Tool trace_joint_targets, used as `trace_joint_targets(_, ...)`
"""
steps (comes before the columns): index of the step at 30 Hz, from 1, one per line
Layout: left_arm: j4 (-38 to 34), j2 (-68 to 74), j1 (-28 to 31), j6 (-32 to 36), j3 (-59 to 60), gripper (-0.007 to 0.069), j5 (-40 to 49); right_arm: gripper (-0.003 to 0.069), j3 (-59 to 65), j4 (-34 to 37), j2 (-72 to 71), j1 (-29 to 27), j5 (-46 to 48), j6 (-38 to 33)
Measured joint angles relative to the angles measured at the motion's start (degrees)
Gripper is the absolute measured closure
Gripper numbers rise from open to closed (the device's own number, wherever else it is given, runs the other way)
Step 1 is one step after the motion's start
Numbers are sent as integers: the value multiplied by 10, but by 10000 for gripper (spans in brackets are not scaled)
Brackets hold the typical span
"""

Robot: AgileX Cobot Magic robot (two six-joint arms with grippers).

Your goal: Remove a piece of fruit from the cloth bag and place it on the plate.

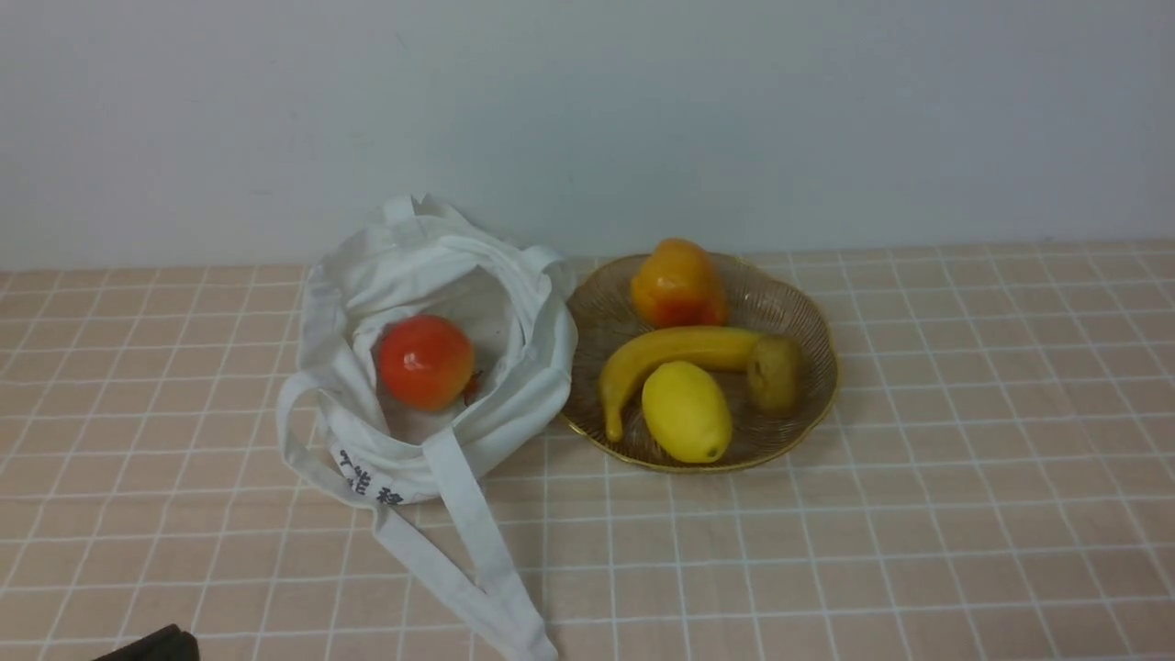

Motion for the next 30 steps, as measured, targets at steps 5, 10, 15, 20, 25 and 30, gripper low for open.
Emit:
trace_joint_targets(5, 6, 0, 75, 7, 1, 632, -1, 673, 0, 0, 0, 0, 0, 0)
trace_joint_targets(10, 7, 0, 176, 22, 3, 632, -1, 673, 0, 0, 0, 0, 0, 0)
trace_joint_targets(15, 6, -13, 238, 16, 39, 632, -1, 673, 0, 0, 0, 0, 0, 0)
trace_joint_targets(20, 7, -46, 243, 16, 89, 632, 4, 673, 0, 0, 0, 0, 0, 0)
trace_joint_targets(25, 7, -53, 243, 16, 92, 632, 21, 673, 0, 0, 0, 0, 0, 0)
trace_joint_targets(30, 7, -53, 243, 16, 92, 632, 22, 673, 0, 0, 0, 0, 0, 0)
